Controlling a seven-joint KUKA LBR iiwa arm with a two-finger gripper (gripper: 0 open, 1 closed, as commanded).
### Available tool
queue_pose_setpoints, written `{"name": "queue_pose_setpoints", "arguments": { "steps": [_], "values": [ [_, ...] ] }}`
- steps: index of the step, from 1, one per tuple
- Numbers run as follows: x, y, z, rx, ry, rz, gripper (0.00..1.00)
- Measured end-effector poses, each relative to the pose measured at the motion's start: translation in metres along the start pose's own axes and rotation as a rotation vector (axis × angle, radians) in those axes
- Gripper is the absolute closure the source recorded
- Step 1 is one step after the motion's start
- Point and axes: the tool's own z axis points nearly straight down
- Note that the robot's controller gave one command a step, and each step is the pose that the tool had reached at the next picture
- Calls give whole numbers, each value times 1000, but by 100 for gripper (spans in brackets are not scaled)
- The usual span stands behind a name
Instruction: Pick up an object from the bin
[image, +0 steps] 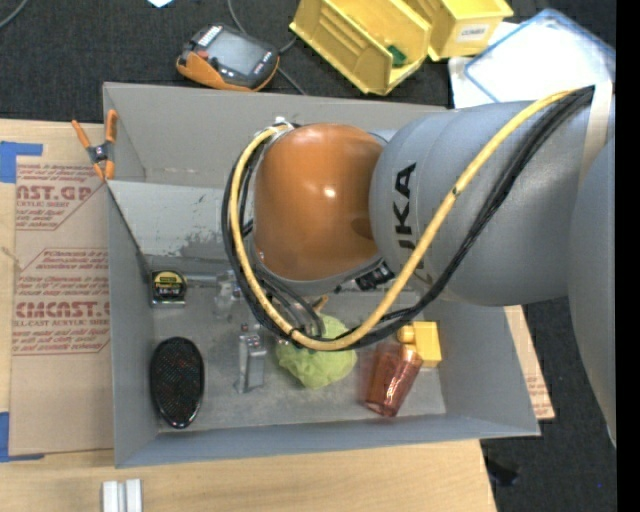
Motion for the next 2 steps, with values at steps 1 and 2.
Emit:
{"name": "queue_pose_setpoints", "arguments": {
  "steps": [1, 2],
  "values": [
    [-42, -87, 99, 5, 5, 33, 0],
    [-7, -107, 53, -1, 2, -135, 0]
  ]
}}
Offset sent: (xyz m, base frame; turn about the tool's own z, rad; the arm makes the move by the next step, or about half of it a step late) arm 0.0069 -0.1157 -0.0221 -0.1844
